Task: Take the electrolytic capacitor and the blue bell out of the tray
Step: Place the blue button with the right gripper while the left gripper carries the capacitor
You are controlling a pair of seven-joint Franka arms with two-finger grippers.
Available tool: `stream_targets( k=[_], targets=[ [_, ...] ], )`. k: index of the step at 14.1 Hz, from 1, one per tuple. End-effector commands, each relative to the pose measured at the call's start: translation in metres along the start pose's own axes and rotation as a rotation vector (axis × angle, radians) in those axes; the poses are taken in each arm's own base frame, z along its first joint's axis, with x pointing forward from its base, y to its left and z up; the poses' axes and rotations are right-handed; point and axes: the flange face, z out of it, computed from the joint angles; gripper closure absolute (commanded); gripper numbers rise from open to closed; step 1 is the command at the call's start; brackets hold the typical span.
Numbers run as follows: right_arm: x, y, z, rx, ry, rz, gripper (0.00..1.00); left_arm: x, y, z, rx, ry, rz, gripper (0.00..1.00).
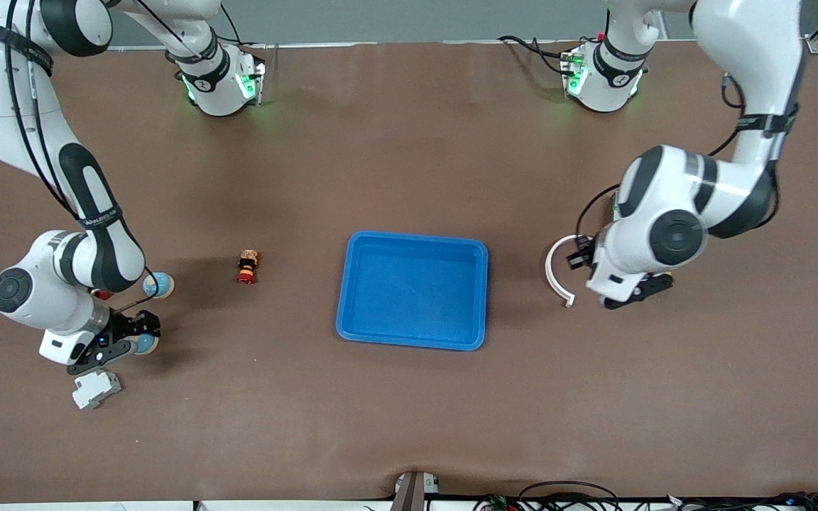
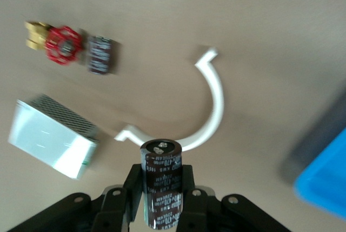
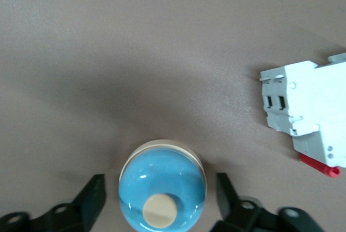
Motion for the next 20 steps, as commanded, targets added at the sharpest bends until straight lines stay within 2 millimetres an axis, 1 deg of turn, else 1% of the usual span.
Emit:
stream_targets(
  k=[1, 2, 3, 4, 6, 7, 9, 10, 12, 13, 14, 15, 16, 17, 18, 19, 20],
  targets=[
    [0.011, -0.009, -0.006, 0.031, 0.018, -0.002, 0.00, -0.003, -0.054, -0.008, 0.000, -0.028, 0.057, 1.00],
    [0.014, -0.016, -0.015, 0.062, -0.005, 0.002, 0.00, 0.002, -0.069, -0.009, -0.003, -0.027, 0.056, 1.00],
    [0.015, -0.023, -0.031, 0.102, -0.040, 0.037, 0.00, 0.011, -0.089, -0.008, -0.001, -0.027, 0.065, 1.00],
    [0.019, -0.030, -0.053, 0.121, -0.056, 0.087, 0.00, 0.018, -0.107, -0.007, 0.022, -0.019, 0.085, 1.00],
    [0.031, -0.056, -0.095, 0.130, -0.097, 0.172, 0.00, 0.027, -0.134, 0.003, 0.066, -0.018, 0.113, 1.00],
    [0.036, -0.069, -0.113, 0.130, -0.107, 0.201, 0.00, 0.033, -0.153, 0.009, 0.080, -0.020, 0.119, 1.00],
    [0.044, -0.091, -0.148, 0.121, -0.119, 0.258, 0.00, 0.044, -0.174, 0.016, 0.085, -0.017, 0.166, 1.00],
    [0.049, -0.104, -0.165, 0.112, -0.123, 0.279, 0.00, 0.051, -0.188, 0.021, 0.082, -0.014, 0.168, 1.00],
    [0.061, -0.131, -0.188, 0.097, -0.142, 0.340, 0.00, 0.067, -0.203, 0.026, 0.058, 0.047, 0.175, 1.00],
    [0.068, -0.145, -0.199, 0.086, -0.141, 0.367, 0.00, 0.074, -0.216, 0.029, 0.042, 0.082, 0.163, 1.00],
    [0.073, -0.153, -0.203, 0.078, -0.139, 0.396, 0.00, 0.079, -0.221, 0.031, 0.049, 0.118, 0.170, 1.00],
    [0.077, -0.165, -0.207, 0.073, -0.135, 0.437, 0.00, 0.082, -0.222, 0.036, 0.065, 0.140, 0.181, 1.00],
    [0.079, -0.173, -0.204, 0.069, -0.129, 0.444, 0.00, 0.086, -0.225, 0.037, 0.072, 0.170, 0.187, 1.00],
    [0.079, -0.167, -0.199, 0.069, -0.114, 0.451, 0.00, 0.092, -0.235, 0.044, 0.060, 0.187, 0.173, 1.00],
    [0.077, -0.160, -0.190, 0.066, -0.095, 0.451, 0.00, 0.095, -0.239, 0.047, 0.053, 0.199, 0.168, 1.00],
    [0.071, -0.143, -0.170, 0.069, -0.085, 0.400, 0.57, 0.094, -0.238, 0.050, 0.051, 0.203, 0.170, 1.00],
    [0.068, -0.131, -0.154, 0.078, -0.088, 0.397, 1.00, 0.094, -0.236, 0.057, 0.045, 0.216, 0.174, 1.00]
  ],
)
